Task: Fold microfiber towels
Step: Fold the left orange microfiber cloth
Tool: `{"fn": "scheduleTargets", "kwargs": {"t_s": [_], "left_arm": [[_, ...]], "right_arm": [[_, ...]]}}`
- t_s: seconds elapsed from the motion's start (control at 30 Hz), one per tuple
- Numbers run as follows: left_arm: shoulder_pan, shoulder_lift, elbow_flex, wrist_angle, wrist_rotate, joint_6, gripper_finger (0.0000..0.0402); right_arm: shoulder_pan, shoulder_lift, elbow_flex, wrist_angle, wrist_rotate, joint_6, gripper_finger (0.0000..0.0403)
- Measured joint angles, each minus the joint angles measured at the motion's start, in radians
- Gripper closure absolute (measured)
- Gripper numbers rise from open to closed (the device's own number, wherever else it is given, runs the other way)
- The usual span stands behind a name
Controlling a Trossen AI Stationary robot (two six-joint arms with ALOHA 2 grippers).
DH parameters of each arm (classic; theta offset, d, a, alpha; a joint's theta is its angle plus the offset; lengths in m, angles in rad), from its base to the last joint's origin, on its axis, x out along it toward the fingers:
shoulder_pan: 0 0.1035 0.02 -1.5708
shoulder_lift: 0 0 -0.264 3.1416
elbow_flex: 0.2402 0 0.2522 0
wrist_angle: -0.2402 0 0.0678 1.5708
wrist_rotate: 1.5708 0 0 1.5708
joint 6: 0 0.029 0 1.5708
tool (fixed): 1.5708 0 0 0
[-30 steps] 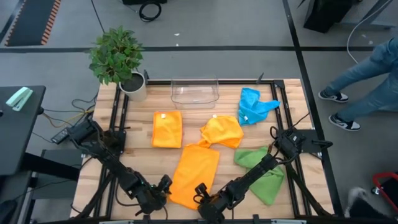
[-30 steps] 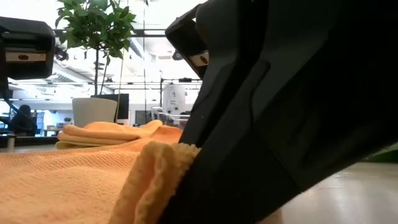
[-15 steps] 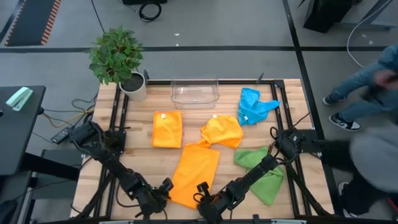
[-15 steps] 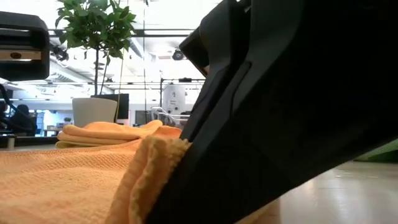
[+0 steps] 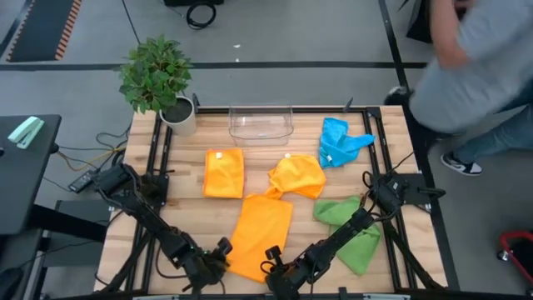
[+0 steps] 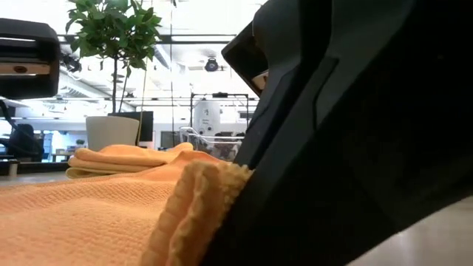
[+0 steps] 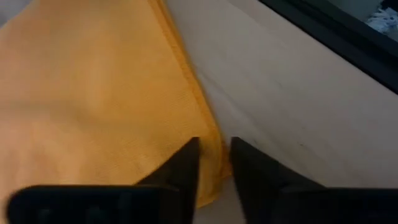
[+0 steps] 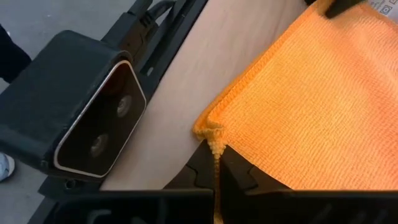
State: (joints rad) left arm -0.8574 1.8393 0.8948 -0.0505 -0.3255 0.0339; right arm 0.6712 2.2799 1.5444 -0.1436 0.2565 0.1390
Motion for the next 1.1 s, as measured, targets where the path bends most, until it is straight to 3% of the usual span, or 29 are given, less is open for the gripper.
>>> {"fn": "scheduleTargets", "kwargs": {"t_s": [0.2,0.37,0.97,1.1], "left_arm": [[0.005,0.0,-0.001,-0.004,-0.011,-0.004,0.0184],[-0.001,0.0,0.002,-0.039,-0.01,-0.009,0.0152],[0.008,0.002,-0.005,0.016,0.008,0.181,0.0234],[0.017,0.003,-0.005,0.038,0.013,0.209,0.0269]], "right_arm": [[0.003,0.0,0.0,0.0,0.0,0.004,0.0398],[0.015,0.0,0.0,-0.001,0.0,0.043,0.0398],[0.026,0.0,0.0,-0.001,0.02,0.06,0.0398],[0.023,0.0,0.0,-0.001,0.021,0.062,0.0398]]}}
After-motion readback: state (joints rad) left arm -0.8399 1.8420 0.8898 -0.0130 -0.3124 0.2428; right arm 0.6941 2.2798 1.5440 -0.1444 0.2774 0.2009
